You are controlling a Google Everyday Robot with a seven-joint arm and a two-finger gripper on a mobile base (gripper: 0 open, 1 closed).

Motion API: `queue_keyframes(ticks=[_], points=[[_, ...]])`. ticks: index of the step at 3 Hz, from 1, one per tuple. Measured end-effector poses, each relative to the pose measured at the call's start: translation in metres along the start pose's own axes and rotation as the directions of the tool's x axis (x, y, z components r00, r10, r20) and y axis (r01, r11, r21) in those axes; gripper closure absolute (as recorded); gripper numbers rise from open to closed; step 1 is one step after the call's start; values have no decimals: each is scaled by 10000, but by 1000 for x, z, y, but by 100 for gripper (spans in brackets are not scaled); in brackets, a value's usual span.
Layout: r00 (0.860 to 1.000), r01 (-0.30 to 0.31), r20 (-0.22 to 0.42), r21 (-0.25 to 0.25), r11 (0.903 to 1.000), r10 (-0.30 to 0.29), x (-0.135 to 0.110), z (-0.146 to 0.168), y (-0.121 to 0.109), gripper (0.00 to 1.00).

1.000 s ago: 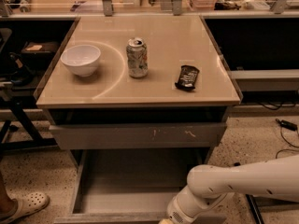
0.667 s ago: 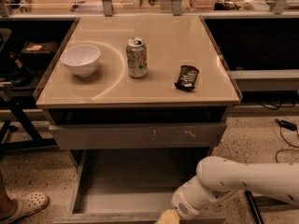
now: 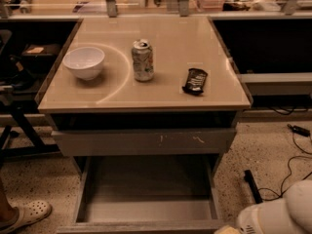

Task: Open middle drawer

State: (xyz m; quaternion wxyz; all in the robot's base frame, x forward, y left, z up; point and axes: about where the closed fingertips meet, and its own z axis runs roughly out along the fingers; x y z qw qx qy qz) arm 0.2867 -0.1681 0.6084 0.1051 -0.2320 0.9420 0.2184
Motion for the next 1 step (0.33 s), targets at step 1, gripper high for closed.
queue_keyframes(ticks=[1], points=[[9828, -1781, 788, 1603, 9709, 1673, 39, -77, -21, 0]])
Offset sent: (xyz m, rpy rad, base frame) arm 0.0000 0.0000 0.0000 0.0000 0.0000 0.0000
